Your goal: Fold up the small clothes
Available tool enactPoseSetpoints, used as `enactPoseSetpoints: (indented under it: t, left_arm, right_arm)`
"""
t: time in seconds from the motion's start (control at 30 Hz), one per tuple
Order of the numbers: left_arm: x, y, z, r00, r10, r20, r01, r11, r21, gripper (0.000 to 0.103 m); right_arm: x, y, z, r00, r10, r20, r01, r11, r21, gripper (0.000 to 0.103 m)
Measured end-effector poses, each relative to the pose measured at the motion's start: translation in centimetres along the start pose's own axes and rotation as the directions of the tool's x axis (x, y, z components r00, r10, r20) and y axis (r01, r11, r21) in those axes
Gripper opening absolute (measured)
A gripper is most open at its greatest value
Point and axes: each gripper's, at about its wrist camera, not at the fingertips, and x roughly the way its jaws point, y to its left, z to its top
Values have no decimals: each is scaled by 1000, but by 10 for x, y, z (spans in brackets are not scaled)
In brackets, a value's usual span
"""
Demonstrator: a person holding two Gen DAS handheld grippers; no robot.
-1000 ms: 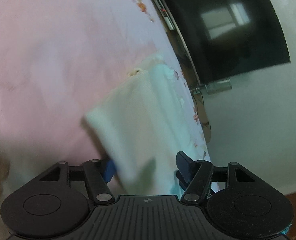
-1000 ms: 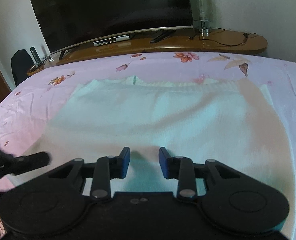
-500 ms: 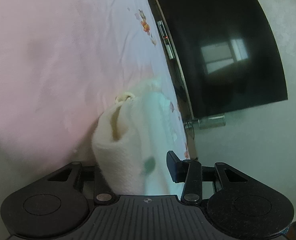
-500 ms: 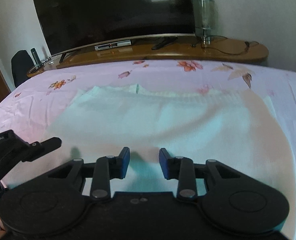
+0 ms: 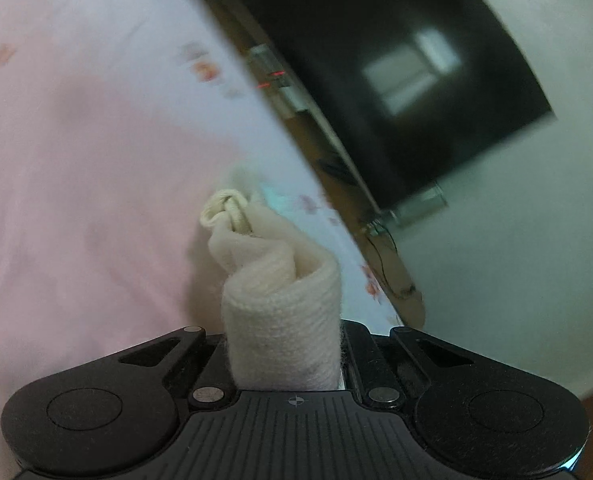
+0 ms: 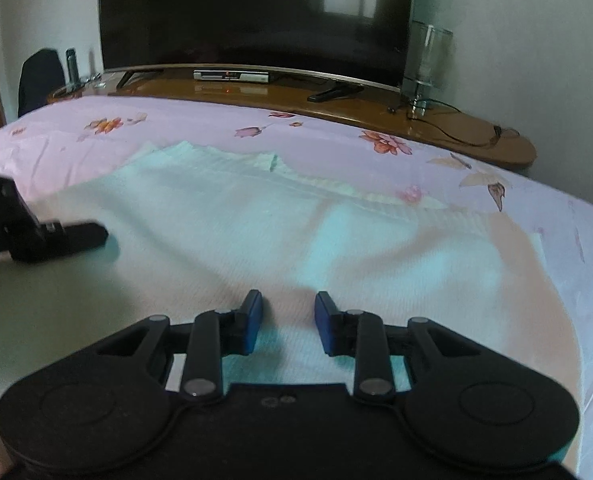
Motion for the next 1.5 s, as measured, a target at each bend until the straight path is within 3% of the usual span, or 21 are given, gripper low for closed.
enactPoseSetpoints:
  t: [0.1,0.23,0.37,0.5,0.57,0.67,0.73,0.8,0.9,0.93,1.0,1.07,1.13,1.23,1.3,1.4,1.5]
  left_arm:
    - [4,-33,-1,1000,-28,-11,29,987,155,7]
    - [11,-83,-25,994,-76,-85,101,928,358,7]
    - [31,-119,-64,970,-82,-229,182,869,460,7]
    - [46,-133,-106,938,-21,-346,218,812,541,7]
    - [45,-139,-118,930,9,-367,223,780,585,7]
    - [35,-146,-124,937,26,-349,215,744,632,8]
    - [27,-149,-123,926,21,-377,236,747,622,22]
    - [23,-151,-125,913,3,-409,270,746,609,48]
    - [7,-156,-135,899,-6,-438,314,706,635,52]
    - [4,-155,-134,895,-1,-446,316,707,633,52]
    - [-8,-149,-128,890,-4,-455,312,734,604,52]
    - [-20,-140,-111,903,-4,-429,283,757,588,52]
    - [-25,-133,-91,917,2,-399,246,784,569,52]
    - [-22,-123,-50,938,-4,-345,179,861,477,52]
    - [-19,-122,-31,949,-9,-315,152,888,434,52]
    - [-5,-121,-23,960,39,-276,93,890,447,52]
    - [26,-119,-27,945,108,-308,53,881,470,52]
  right_arm:
    - [-11,-26,2,997,67,24,-71,983,170,30]
    - [-32,-74,-3,995,85,48,-96,940,328,32]
    - [-52,-126,-15,995,84,62,-103,886,452,32]
    - [-66,-164,-31,995,82,59,-101,842,530,32]
    - [-72,-174,-38,994,85,62,-105,831,546,34]
    - [-78,-186,-48,993,93,67,-114,808,577,35]
    - [-80,-191,-51,991,114,71,-133,788,601,37]
    - [-81,-190,-49,989,126,71,-144,786,601,40]
    - [-84,-190,-44,985,152,77,-167,774,611,47]
    - [-84,-191,-43,983,167,78,-179,770,612,50]
    - [-84,-191,-39,979,188,74,-193,763,617,56]
    - [-82,-188,-36,976,209,68,-205,757,620,57]
    - [-82,-185,-34,975,214,67,-209,757,619,65]
    - [-78,-180,-29,972,226,61,-215,760,613,72]
    - [-75,-178,-26,974,221,57,-209,764,610,76]
    - [-69,-177,-25,973,225,47,-205,756,621,76]
    - [-66,-175,-21,977,209,43,-191,770,609,80]
